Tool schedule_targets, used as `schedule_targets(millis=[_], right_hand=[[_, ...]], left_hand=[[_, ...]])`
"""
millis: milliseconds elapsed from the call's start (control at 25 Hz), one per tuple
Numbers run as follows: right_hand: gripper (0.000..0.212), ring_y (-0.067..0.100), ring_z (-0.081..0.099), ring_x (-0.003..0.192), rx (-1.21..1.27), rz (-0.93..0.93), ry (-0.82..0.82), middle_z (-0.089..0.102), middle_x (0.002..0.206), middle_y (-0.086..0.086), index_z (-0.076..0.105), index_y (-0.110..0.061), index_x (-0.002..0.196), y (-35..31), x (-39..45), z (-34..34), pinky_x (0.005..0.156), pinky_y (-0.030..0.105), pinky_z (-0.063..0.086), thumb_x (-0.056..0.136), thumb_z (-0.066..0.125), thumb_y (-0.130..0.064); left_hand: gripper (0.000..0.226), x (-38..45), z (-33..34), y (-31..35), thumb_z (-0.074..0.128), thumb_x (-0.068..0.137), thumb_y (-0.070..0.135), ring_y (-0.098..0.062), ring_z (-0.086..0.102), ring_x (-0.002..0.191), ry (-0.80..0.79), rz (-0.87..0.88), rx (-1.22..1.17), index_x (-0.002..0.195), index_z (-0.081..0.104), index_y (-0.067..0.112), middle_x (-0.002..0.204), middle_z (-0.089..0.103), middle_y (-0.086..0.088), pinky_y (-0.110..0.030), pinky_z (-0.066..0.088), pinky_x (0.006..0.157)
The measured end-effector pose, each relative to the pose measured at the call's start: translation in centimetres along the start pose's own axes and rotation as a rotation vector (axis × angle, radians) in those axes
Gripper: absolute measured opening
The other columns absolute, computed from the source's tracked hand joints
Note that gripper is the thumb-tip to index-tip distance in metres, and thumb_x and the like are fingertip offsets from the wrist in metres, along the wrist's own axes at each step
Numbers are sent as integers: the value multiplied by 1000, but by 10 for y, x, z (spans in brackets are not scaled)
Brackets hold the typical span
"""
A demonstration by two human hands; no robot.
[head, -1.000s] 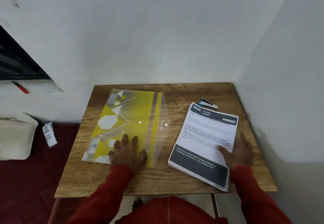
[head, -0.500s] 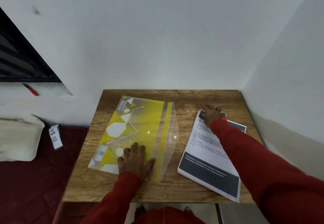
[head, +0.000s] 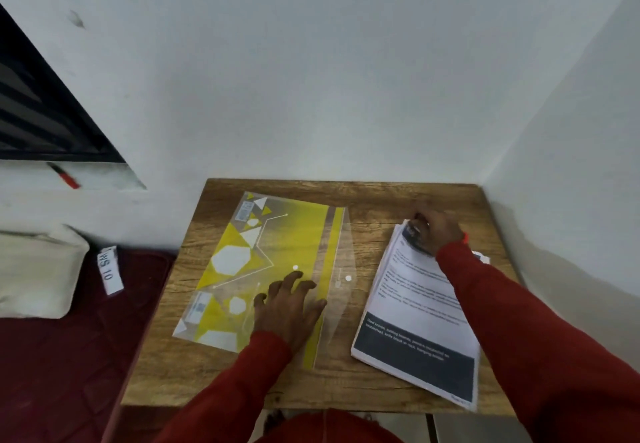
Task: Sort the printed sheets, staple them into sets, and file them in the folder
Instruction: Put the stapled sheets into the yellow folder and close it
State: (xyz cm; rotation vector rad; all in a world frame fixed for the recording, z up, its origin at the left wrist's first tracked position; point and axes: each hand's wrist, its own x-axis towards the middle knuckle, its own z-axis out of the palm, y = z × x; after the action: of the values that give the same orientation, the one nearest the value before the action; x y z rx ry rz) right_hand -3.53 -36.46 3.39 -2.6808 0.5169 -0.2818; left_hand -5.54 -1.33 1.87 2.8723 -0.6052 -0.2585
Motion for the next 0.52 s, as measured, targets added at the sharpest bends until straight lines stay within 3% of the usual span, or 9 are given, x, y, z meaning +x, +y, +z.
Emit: schedule_targets(millis=[160, 280, 360, 400, 520], right_hand=[[12, 31, 66, 85, 21, -108, -2, 72, 89, 7, 68, -14, 91, -5, -5, -19, 70, 33, 44, 89, 62, -24], [18, 20, 65, 88, 240, -109, -23, 70, 92, -1, 63, -21, 94, -11, -14, -41, 76, 35, 50, 87, 55, -35], [5, 7, 63, 88, 386, -173, 38, 67, 91, -7, 60, -20, 94, -23, -23, -56, 77, 30, 51, 90, 61, -21], [8, -1, 61, 88, 448, -222, 63, 65, 91, -10, 59, -19, 95, -35, -29, -64, 77, 21, 48, 90, 62, -12], [15, -3, 59, 94, 556, -338, 120, 61, 98, -19, 58, -16, 102, -71, -39, -90, 82, 10, 44, 91, 63, -8]], left_hand=[[45, 15, -4, 37, 40, 91, 63, -13, 37, 132, -46, 117, -113, 129, 49, 41, 144, 41, 18, -41, 31, 107], [47, 24, -4, 62, 48, 90, 57, -15, 43, 130, -16, 223, -332, 132, 50, 34, 141, 47, 13, -33, 35, 106], [60, 30, -13, 83, 56, 88, 56, -6, 43, 127, -93, 243, -630, 140, 42, 29, 138, 46, 16, -26, 37, 104], [63, 31, -20, 95, 60, 87, 55, 0, 45, 121, -141, 235, -762, 141, 39, 30, 133, 47, 20, -22, 40, 99], [36, 36, -29, 122, 62, 92, 38, -2, 63, 102, -46, 203, -997, 126, 52, 32, 113, 63, 17, -19, 49, 81]])
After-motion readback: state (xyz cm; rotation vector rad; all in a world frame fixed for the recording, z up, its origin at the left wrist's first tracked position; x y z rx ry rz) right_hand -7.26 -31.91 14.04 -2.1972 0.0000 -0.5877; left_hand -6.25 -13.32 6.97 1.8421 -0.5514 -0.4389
